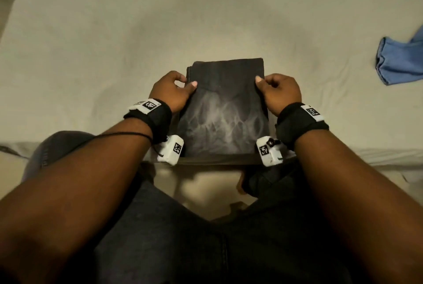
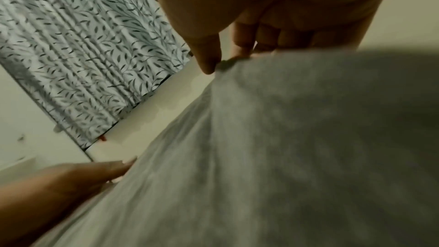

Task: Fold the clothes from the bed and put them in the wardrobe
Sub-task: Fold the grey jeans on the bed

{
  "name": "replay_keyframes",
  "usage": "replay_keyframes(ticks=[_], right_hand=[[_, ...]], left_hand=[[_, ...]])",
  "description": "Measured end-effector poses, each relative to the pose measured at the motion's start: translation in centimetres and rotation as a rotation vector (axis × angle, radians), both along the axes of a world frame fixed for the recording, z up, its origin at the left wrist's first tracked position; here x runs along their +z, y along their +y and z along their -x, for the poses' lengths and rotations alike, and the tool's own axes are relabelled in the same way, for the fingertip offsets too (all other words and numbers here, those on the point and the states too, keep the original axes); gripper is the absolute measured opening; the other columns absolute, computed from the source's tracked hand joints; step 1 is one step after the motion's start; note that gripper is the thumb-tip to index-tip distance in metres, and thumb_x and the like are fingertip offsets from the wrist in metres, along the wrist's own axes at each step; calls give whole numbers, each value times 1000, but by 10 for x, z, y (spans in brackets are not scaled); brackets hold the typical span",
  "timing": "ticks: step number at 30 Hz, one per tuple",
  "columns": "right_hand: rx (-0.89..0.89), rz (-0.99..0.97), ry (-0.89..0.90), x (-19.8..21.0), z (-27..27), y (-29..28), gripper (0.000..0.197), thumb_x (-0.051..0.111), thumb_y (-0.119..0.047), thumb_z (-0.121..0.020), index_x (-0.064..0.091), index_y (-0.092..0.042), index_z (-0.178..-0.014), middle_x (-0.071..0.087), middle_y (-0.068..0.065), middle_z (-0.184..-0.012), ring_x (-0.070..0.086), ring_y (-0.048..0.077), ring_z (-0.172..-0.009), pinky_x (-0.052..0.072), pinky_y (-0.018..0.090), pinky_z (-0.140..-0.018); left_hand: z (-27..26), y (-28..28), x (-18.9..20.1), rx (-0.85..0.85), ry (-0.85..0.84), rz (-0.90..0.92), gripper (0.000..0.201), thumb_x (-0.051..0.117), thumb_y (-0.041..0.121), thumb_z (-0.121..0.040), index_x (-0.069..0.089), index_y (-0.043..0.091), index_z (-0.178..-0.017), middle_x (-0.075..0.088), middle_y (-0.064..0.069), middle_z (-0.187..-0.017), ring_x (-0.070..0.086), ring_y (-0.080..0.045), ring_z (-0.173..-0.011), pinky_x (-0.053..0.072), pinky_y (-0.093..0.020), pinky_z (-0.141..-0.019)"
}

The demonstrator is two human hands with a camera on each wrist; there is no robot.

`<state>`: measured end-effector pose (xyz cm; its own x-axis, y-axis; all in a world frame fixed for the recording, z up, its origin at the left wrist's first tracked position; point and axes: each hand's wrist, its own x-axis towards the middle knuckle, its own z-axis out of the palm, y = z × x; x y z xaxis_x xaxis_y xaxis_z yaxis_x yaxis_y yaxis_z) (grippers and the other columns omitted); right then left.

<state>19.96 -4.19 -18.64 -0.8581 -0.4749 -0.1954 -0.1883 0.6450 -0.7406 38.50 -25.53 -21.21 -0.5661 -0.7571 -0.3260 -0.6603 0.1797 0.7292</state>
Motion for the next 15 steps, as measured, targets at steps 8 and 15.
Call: replay_keyframes(ticks=[8,15], right_hand=[[5,-63,-84,-10,15,-18,31,73,-36,-88,74,-5,-87,70,0,-80,64,15,-75,51,29,-73],[-124,75,-291,-11,24,-20,39,83,-43,-79,62,-14,-64,61,-1,-64,56,14,-60,48,30,-62]], left_hand=[[21,-17,4,-4,35,-101,27,85,37,-80,67,20,-69,65,8,-66,54,3,-51,41,-9,-52],[35,-14,2,71,82,-199,40,81,49,-81,64,15,-67,64,3,-65,55,-8,-57,46,-20,-59]])
